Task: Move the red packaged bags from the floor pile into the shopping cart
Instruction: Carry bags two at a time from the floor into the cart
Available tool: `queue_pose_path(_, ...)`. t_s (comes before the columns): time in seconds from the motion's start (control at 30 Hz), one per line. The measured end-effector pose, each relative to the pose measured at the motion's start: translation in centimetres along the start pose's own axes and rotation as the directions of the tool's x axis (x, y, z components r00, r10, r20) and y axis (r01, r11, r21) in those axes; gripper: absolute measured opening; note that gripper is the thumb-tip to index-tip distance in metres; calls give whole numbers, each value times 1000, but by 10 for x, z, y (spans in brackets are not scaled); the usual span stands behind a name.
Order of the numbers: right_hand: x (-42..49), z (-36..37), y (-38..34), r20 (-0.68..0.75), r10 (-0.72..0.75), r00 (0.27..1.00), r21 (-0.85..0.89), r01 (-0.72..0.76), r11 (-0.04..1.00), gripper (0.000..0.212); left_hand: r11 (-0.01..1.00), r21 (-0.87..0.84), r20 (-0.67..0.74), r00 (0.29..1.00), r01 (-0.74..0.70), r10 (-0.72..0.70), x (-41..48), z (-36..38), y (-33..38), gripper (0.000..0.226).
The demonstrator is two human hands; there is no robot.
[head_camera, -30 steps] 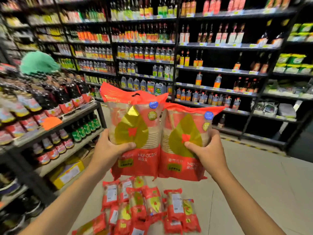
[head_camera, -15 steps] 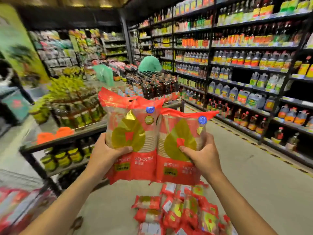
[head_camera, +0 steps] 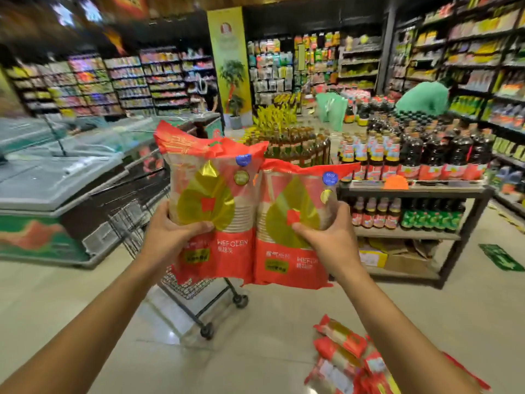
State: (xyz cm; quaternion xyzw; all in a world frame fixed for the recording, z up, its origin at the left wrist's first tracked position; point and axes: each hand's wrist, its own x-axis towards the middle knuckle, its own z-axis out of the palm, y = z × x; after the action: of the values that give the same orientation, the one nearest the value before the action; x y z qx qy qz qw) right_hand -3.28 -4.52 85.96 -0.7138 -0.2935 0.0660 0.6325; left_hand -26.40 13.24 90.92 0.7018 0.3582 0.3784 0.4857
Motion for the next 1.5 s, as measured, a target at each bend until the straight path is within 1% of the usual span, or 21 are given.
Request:
queue_pose_path(0.13,-8,59,-25,66,-57,996,-26,58,998,66,1000,-7,-97,995,-2,1,-2,-62,-12,68)
queue_pose_path(0.2,-15,91,-37,108,-68,992,4,68,998,64,1000,-6,-152,988,-23,22,-2,-93,-21,68)
queue_pose_path(0.3,-32,142,-55,146,-55,988,38,50,998,70,999,-14,-225,974,-34,30,-4,-144,-36,73)
queue_pose_path(0.43,-59,207,-76,191,-52,980,44,44,998,65,1000,3,-282,959,-21,21,-3,-213,-62,73)
queue_pose_path(0.53,-75,252,-88,217,-63,974,42,55,998,71,1000,6,-329,944,-16,17,-1,-256,-79,73)
queue_pose_path(0.67,-84,302,-100,250,-59,966,35,52,998,79,999,16,-360,933,33,-25,10,-303,-100,83)
queue_pose_path(0.73,-82,324,-103,261,-56,964,20,53,998,81,999,5,-372,927,49,-43,19,-319,-106,88)
queue_pose_path(0.8,-75,345,-102,272,-52,961,10,51,999,79,999,0,-376,926,46,-42,31,-331,-114,87)
queue_pose_path(0.87,-66,367,-100,284,-48,958,2,50,999,87,999,5,-373,927,45,-40,46,-339,-124,86)
queue_pose_path(0.93,-54,394,-94,289,-42,956,10,41,999,95,998,13,-384,922,55,-46,63,-349,-135,93)
queue_pose_path(1.07,-31,457,-80,343,-26,939,71,2,997,91,995,38,-424,903,93,-68,103,-373,-160,98)
queue_pose_path(1.17,-7,509,-71,393,-15,919,101,-26,995,81,990,66,-451,888,126,-83,143,-393,-176,101)
queue_pose_path(1.23,9,541,-67,412,-7,911,109,-42,993,78,984,82,-468,878,160,-104,169,-405,-185,96)
queue_pose_path(1.33,34,581,-59,442,-5,897,112,-49,993,78,979,86,-484,866,187,-123,207,-420,-206,89)
queue_pose_path(1.5,61,635,-38,463,62,884,51,-96,994,84,970,73,-473,864,233,-172,257,-436,-242,92)
